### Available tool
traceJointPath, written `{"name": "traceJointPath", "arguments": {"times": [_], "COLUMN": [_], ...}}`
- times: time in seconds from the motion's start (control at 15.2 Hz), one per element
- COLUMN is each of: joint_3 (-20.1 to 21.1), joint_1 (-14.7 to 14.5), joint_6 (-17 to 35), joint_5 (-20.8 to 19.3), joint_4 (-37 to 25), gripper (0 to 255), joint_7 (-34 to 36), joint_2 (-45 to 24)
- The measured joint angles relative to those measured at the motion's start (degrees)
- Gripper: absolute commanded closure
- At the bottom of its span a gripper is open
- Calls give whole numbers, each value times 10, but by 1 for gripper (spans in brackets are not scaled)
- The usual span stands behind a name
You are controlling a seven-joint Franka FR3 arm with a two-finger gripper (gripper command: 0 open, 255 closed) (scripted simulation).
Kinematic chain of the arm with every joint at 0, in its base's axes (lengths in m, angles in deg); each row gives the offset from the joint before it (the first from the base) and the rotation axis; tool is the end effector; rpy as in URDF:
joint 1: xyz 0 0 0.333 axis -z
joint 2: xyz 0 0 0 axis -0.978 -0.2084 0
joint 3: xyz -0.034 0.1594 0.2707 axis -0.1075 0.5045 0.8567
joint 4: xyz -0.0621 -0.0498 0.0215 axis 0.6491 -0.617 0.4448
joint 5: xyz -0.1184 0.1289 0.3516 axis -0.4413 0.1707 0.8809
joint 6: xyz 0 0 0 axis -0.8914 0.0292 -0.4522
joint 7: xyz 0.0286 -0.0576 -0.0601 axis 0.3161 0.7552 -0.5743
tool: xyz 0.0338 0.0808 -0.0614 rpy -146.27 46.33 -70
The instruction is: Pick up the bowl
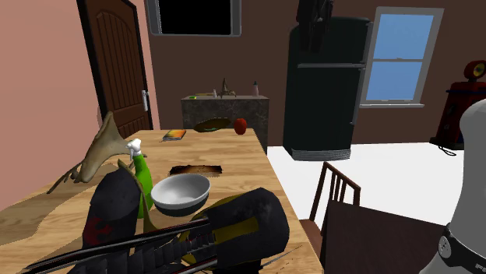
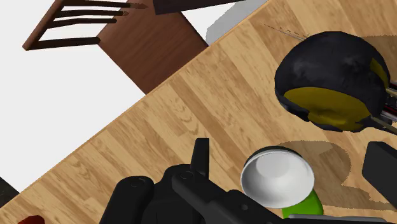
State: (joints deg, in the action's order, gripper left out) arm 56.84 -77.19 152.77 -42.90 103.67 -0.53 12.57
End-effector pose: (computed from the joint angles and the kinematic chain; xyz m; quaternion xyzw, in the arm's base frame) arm 0.3199 -0.0353 0.6219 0.9955 -0.0685 0.0568 0.0332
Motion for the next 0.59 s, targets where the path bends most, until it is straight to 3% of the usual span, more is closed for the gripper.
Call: {"name": "traceJointPath", "arguments": {"times": [0.26,0.59], "joint_3": [9,31], "joint_1": [-3,-8], "joint_6": [34,117], "joint_5": [0,-2], "joint_4": [14,23], "gripper": [0,0], "joint_7": [12,43], "joint_2": [-22,-101]}}
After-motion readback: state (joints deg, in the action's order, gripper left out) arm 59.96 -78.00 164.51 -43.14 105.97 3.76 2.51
